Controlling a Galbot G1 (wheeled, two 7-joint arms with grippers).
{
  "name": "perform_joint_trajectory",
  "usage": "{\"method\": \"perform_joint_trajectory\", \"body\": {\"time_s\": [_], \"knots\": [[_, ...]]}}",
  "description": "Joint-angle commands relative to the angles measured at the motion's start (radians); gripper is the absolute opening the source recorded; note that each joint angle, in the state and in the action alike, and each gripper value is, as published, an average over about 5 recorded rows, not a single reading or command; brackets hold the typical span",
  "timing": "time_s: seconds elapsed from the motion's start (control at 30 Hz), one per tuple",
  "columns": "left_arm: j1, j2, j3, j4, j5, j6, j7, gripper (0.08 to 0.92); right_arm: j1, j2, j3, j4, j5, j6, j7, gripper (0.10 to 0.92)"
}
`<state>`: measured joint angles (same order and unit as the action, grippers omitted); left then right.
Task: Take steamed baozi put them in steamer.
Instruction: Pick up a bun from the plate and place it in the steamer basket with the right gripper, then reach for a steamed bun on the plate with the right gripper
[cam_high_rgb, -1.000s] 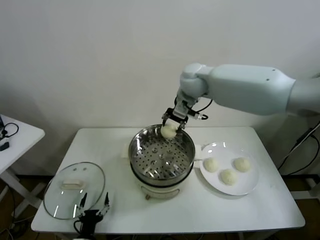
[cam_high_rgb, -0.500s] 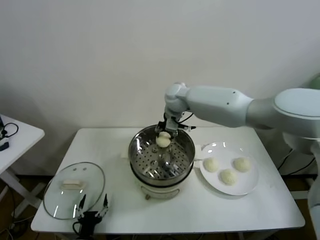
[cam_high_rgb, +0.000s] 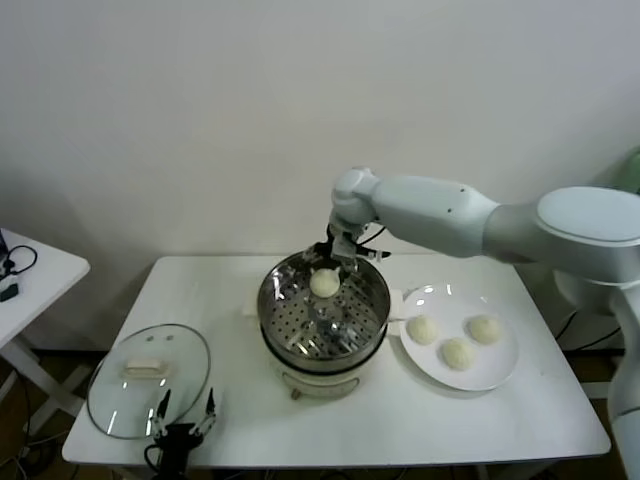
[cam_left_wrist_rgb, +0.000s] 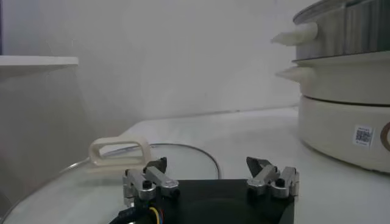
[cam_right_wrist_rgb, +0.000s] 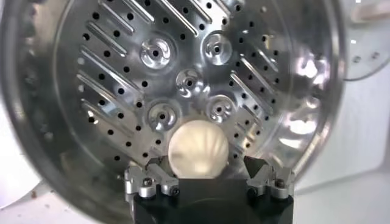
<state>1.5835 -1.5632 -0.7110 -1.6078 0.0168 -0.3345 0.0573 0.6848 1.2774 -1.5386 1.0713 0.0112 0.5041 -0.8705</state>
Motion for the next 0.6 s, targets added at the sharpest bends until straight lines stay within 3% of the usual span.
{"method": "perform_joint_trajectory", "body": {"time_s": [0.03, 0.13, 0.3, 0.47, 0.6], "knots": [[0.012, 0.001, -0.001, -0.015, 0.003, 0.000, -0.001, 0.823, 0.280, -0.154, -0.246, 0.134, 0.445, -0.191, -0.073, 0.823], [0.017, 0.003, -0.001, -0.017, 0.004, -0.001, -0.001, 0.823, 0.366, -0.240, -0.334, 0.179, 0.557, -0.402, -0.091, 0.823], [0.017, 0.005, 0.001, -0.014, 0.009, -0.001, 0.000, 0.823, 0.387, -0.383, -0.436, 0.287, 0.601, -0.724, -0.021, 0.823], [0.013, 0.005, 0.004, -0.003, 0.017, -0.001, 0.001, 0.823, 0.229, -0.498, -0.374, 0.407, 0.609, -0.878, 0.058, 0.823], [0.012, 0.007, 0.004, 0.005, 0.025, -0.001, 0.003, 0.823, 0.043, -0.525, -0.241, 0.417, 0.602, -0.954, 0.108, 0.823]]}}
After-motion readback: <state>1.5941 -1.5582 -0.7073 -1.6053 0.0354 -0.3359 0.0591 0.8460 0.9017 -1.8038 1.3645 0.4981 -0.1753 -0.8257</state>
